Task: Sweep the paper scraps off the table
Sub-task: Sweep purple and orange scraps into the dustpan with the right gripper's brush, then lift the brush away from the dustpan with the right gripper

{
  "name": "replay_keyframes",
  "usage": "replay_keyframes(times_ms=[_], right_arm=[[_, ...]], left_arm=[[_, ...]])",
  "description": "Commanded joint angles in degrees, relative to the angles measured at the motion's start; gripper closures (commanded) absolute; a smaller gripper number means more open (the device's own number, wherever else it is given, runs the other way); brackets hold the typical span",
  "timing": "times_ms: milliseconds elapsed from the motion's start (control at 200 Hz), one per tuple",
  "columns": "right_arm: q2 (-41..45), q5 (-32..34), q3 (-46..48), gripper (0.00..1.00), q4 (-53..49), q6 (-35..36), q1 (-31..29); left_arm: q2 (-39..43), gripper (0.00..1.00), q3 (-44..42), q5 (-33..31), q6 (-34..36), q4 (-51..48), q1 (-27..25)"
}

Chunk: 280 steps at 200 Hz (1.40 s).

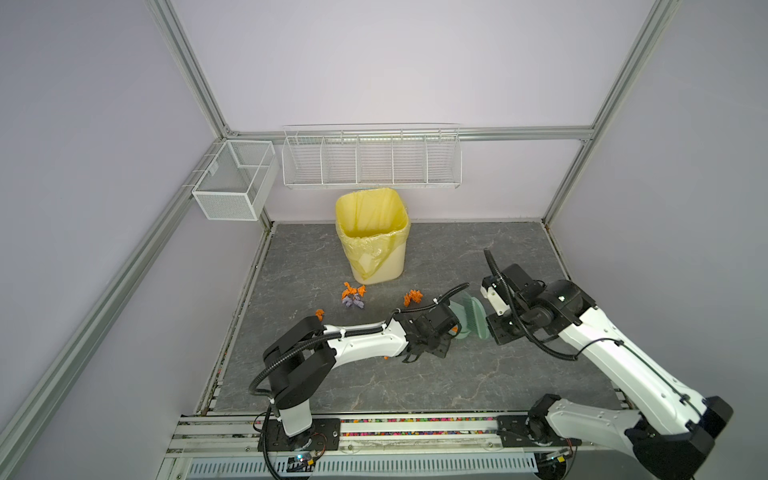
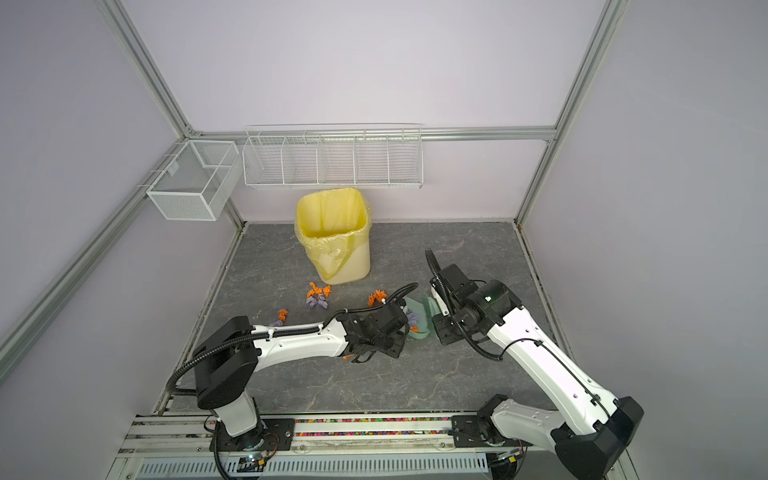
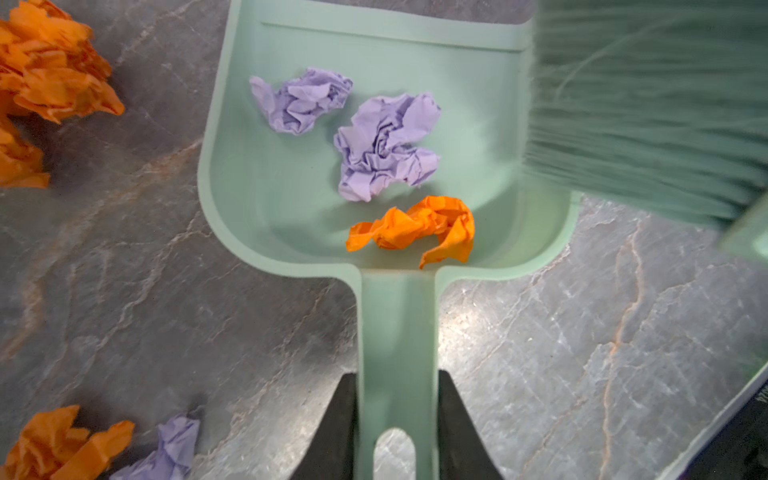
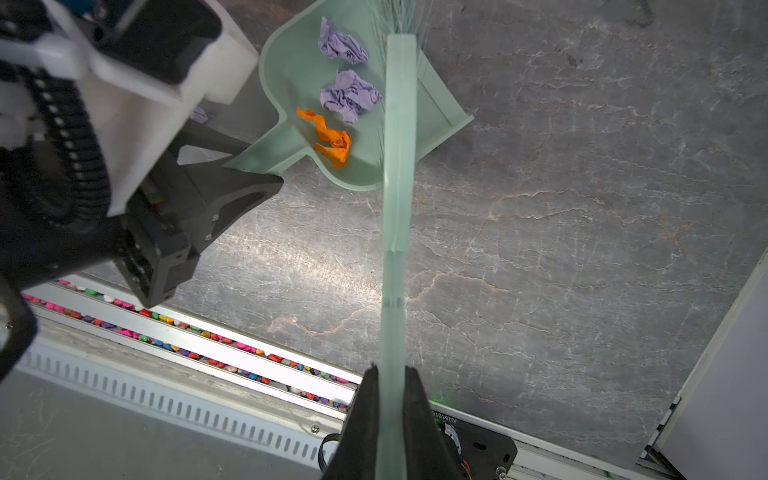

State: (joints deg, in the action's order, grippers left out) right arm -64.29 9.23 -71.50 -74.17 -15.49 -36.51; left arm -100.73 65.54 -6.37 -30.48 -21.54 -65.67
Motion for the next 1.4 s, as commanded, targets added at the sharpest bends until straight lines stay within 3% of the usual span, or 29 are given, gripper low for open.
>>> replay_keyframes(times_ms=[0, 285, 580, 1095, 1395], right_arm=[[3.88, 2.69, -0.66, 0.93, 0.2, -2.22, -0.13], [5.93, 4.35, -0.81, 0.93, 3.64, -6.38, 1.54], [6.94, -1.6, 2.36, 0.93, 10.39, -8.11, 10.29], [11.57, -4.08, 13.4, 0.93, 21.61, -13.58, 21.73], [9.67, -6.91, 17.94, 0.94, 24.09, -13.51, 22.89]], left_arm=[[2.7, 1.0, -0.83, -1.76, -0.85, 1.55, -0.01], [4.44, 1.0, -1.06, -2.02, -0.81, -0.12, -0.04], [6.84, 1.0, -2.29, -2.29, -1.5, -0.75, -0.05], [10.36, 1.0, -2.37, -2.93, -2.48, -2.84, -0.03], [10.82, 1.0, 0.3, -0.99, -2.73, -5.91, 0.01]])
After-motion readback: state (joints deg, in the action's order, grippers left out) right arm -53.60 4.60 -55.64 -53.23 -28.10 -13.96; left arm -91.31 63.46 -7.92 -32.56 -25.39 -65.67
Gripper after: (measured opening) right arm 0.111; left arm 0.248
